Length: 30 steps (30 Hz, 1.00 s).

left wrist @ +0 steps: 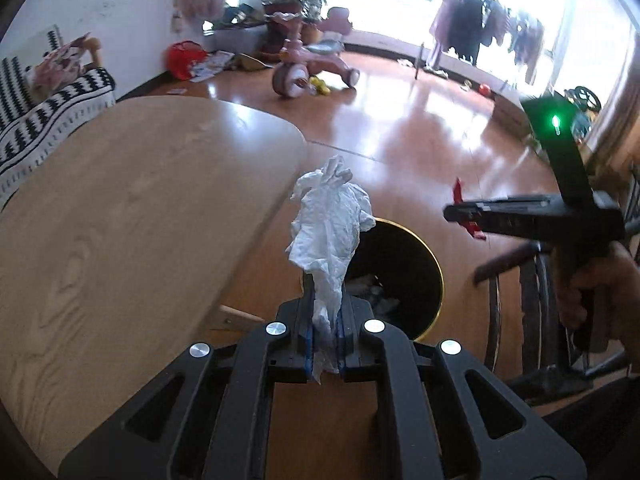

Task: Collect trash
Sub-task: 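Carry the ribbon and tissue over the bin and open the right gripper, then open the left gripper over the bin to drop the tissue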

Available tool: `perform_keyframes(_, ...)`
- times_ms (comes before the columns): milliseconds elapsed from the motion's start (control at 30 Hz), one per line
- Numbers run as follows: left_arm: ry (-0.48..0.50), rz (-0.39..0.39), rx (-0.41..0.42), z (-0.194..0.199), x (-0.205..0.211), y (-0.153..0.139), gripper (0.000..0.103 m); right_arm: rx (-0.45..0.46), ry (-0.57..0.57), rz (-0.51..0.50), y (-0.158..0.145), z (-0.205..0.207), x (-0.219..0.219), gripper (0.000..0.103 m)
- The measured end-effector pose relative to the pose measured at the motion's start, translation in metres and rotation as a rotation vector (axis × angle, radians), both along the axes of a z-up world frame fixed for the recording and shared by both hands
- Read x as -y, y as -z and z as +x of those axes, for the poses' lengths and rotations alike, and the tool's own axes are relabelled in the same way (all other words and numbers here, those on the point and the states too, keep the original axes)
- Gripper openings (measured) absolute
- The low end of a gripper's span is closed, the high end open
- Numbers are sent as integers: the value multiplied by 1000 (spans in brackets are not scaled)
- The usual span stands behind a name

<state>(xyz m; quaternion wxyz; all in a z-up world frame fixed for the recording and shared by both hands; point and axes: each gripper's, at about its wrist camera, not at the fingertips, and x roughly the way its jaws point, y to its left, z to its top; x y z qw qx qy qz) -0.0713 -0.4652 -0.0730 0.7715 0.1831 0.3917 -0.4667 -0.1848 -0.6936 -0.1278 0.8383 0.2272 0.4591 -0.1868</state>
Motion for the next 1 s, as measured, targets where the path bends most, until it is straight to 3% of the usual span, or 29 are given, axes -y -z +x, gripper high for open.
perform_keyframes(533,0,4,-35,4,10,10,7,-3,-31,4,-1,23,-4,12)
perform_keyframes(567,0,4,-35,4,11,10,7,-4,-29,4,-1,23,-4,18)
perform_keyframes(667,4,7,-38,4,12,11,7,14,-17,-4,-4,20,-1,67)
perform_keyframes(1000,33,9,-107,2,27,26,7,58,47,-25,-23,11,7,68)
